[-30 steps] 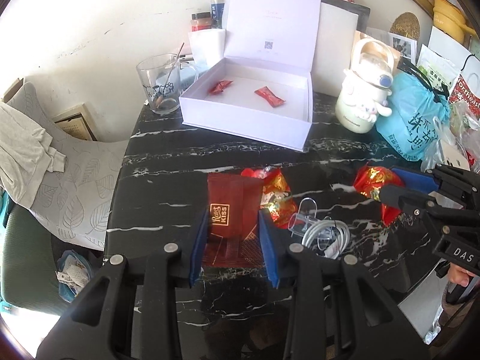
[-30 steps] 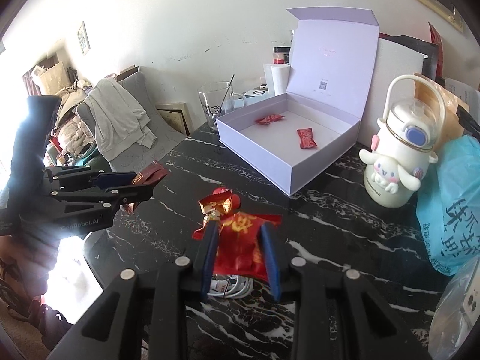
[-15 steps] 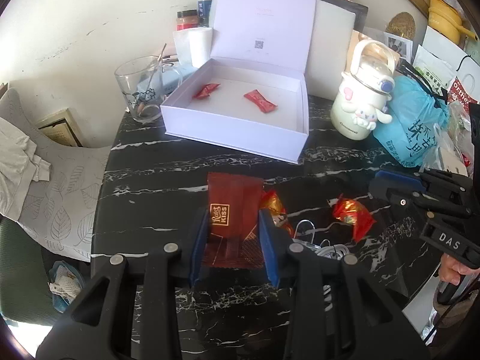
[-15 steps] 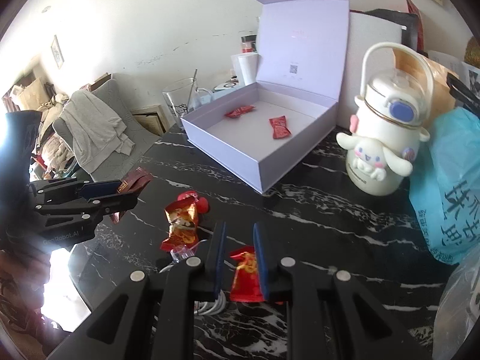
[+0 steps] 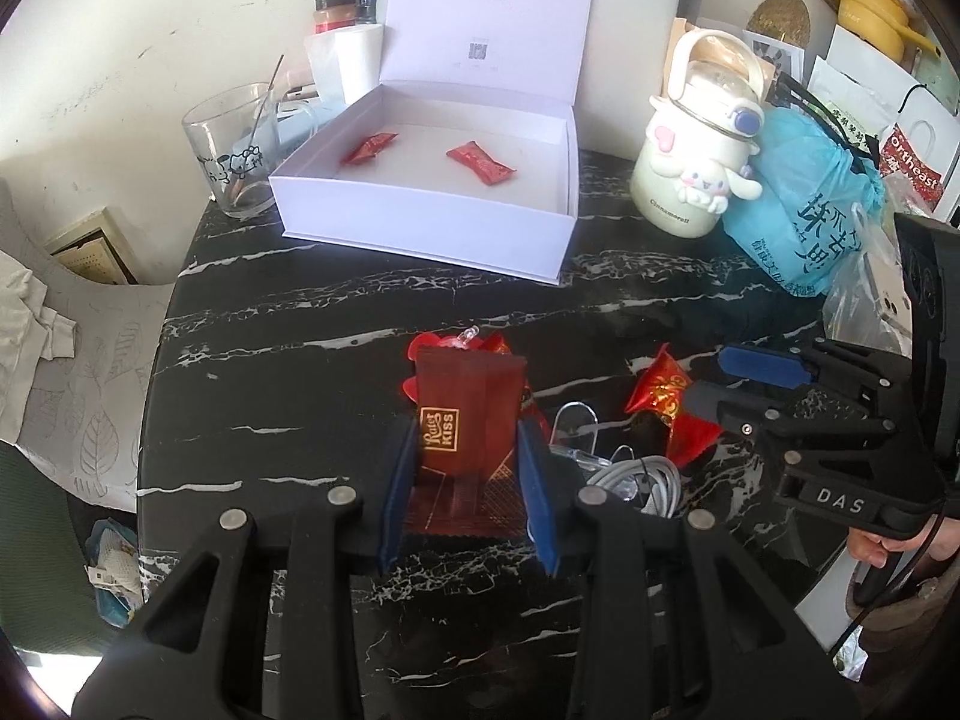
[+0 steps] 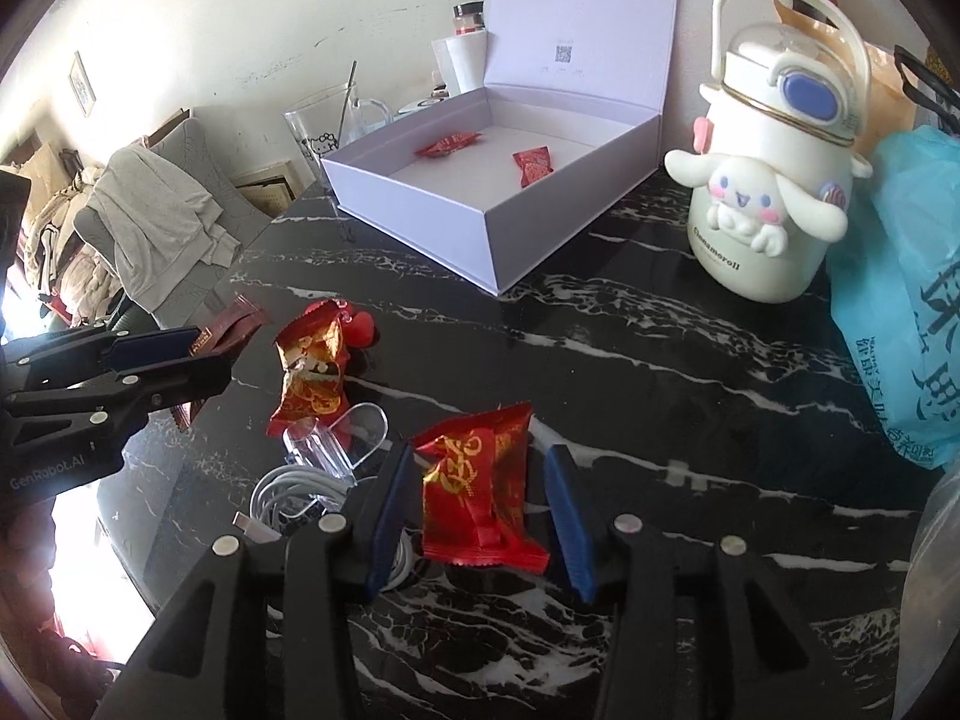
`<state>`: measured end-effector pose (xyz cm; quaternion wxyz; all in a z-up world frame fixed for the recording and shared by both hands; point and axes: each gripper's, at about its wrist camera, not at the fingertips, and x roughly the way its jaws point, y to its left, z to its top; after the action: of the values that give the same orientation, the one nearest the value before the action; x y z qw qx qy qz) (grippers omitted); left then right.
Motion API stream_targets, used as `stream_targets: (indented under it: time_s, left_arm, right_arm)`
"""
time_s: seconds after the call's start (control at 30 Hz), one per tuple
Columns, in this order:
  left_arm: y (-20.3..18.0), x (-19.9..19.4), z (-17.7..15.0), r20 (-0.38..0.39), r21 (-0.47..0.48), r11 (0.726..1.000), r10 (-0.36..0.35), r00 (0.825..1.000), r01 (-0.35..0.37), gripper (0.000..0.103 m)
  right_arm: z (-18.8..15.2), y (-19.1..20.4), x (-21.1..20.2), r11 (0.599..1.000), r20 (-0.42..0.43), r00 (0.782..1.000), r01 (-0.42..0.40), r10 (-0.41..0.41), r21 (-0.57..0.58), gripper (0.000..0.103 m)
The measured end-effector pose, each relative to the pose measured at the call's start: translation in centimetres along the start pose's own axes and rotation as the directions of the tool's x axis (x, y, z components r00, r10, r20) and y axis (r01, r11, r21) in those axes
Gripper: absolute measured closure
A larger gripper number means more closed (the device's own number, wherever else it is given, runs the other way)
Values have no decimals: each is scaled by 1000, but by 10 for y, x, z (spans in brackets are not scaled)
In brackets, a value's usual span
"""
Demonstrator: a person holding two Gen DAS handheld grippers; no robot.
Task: Organize objects
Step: 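Lift the dark red packet with the right tool toward the box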
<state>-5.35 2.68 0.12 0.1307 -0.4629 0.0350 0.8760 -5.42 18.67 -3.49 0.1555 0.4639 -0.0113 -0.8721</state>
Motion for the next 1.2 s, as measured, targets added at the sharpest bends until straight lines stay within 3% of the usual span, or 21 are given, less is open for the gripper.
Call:
stream_targets:
  time_s: [0.37, 0.4, 0.6, 0.97, 1.2]
  left_arm:
    - [0, 5, -8, -25, -6, 1000, 11, 1000, -11, 71]
    - [0, 5, -8, -26, -7, 1000, 9, 1000, -9, 71]
    - [0, 6, -10, -29, -9, 1000, 14, 999, -15, 71]
    - [2, -6, -8, -1, -10, 1000, 19, 1000, -19, 71]
    - [5, -23, 5, 56, 5, 998, 55, 997, -56, 71]
  right_arm:
    - [-7, -2, 23, 999, -58, 998, 33, -34, -5, 58]
    - [-8, -1, 23, 999, -52, 998, 34, -35, -16, 65]
    - [-7, 2, 17, 999, -41, 999, 34, -36, -43, 74]
    - [8, 13, -21, 997, 46, 999, 20, -17, -80, 75]
    - [29, 25, -49, 991, 114, 993, 17, -2, -133, 75]
